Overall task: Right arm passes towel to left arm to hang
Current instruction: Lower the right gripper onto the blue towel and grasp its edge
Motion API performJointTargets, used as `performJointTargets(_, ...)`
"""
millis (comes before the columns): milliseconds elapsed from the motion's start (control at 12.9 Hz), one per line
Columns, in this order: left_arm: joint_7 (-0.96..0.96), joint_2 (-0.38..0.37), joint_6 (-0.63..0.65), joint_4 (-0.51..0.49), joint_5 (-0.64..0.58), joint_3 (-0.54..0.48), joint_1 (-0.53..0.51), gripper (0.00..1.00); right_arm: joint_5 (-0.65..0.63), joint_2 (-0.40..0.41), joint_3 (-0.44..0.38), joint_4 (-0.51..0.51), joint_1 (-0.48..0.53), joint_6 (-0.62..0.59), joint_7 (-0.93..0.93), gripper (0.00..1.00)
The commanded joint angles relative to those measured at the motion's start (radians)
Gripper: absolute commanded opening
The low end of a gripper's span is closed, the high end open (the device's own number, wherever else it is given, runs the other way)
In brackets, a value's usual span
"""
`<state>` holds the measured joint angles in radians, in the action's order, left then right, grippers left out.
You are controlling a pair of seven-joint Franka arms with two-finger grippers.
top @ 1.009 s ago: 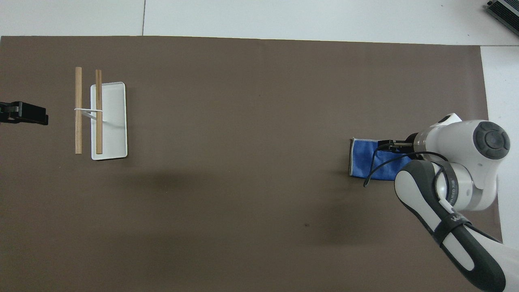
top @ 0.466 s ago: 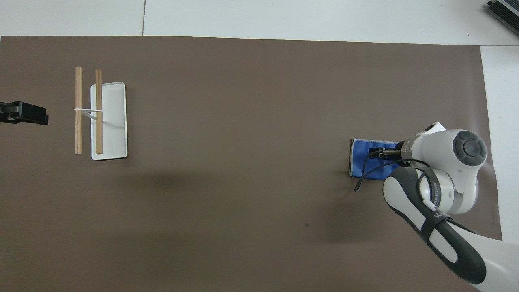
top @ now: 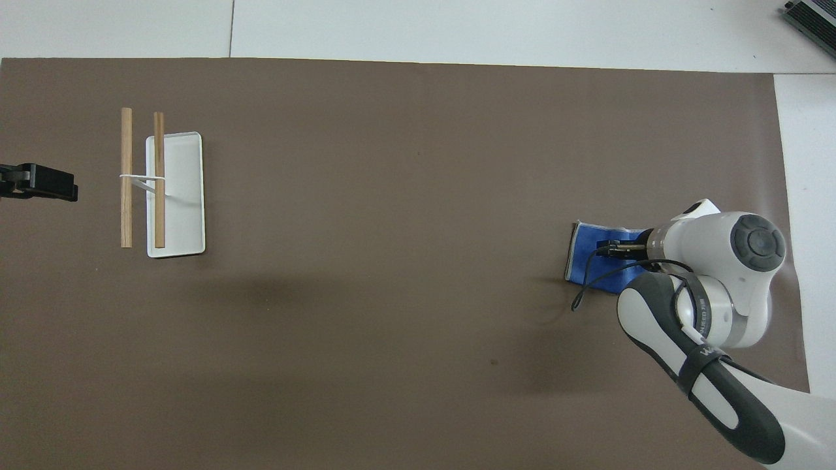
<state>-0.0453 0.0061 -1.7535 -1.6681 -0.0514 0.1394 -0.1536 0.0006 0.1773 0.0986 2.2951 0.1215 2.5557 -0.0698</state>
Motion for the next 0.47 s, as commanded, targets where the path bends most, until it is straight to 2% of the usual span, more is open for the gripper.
performJointTargets(0, -0.011, -0.031, -0.011, -0.036, 0.005, 0.006, -0.015, 1.00, -0.002, -0.007, 0.001, 0.029, 0.006, 0.006, 0.019, 0.00)
performJointTargets(233, -0.010, -0.031, -0.011, -0.036, 0.005, 0.006, -0.015, 1.00, -0.002, -0.051, 0.006, 0.011, 0.004, -0.034, 0.015, 0.00)
performJointTargets(388, -0.011, -0.031, -0.011, -0.036, 0.005, 0.006, -0.015, 1.00, -0.002, -0.081, 0.009, -0.072, 0.003, -0.164, 0.015, 0.00)
